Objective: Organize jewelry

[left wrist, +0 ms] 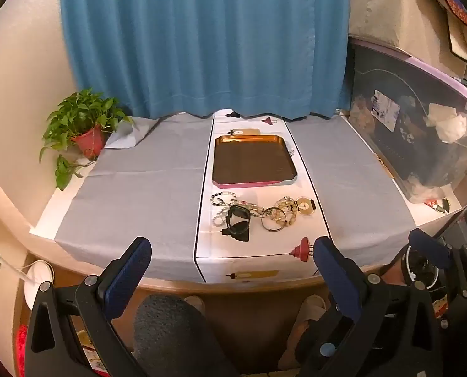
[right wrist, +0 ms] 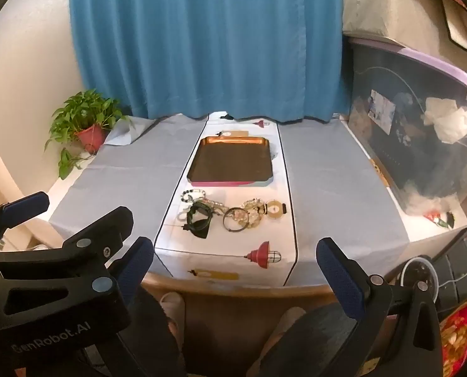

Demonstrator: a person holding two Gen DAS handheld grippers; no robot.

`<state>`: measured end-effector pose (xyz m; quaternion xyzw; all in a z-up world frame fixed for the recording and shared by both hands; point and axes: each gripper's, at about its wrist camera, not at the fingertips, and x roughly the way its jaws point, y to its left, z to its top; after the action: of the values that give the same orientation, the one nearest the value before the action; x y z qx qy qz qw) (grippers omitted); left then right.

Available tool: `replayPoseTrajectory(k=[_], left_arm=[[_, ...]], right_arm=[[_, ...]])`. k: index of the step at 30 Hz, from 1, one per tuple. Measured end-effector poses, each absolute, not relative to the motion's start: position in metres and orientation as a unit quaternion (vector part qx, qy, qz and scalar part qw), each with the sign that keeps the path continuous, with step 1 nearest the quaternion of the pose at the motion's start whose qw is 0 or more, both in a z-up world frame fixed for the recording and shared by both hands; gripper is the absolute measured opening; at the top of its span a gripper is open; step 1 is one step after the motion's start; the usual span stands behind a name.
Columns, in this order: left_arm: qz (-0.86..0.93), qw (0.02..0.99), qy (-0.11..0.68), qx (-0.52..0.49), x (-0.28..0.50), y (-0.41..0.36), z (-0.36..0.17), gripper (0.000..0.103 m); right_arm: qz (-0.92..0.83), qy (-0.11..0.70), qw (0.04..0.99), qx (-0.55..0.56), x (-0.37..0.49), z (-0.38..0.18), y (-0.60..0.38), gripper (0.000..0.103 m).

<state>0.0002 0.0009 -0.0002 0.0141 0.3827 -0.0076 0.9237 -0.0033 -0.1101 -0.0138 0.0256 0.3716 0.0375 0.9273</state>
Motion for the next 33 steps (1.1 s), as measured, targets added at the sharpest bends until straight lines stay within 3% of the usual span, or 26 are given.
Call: replayPoseTrajectory(k=[33], left_arm=[[0.013, 0.923, 0.383, 0.037, -0.004, 0.002, -0.005, 0.102]], right_arm=[[0.05, 0.388, 0.919, 0.05, 0.0, -0.023, -0.109, 0.103]])
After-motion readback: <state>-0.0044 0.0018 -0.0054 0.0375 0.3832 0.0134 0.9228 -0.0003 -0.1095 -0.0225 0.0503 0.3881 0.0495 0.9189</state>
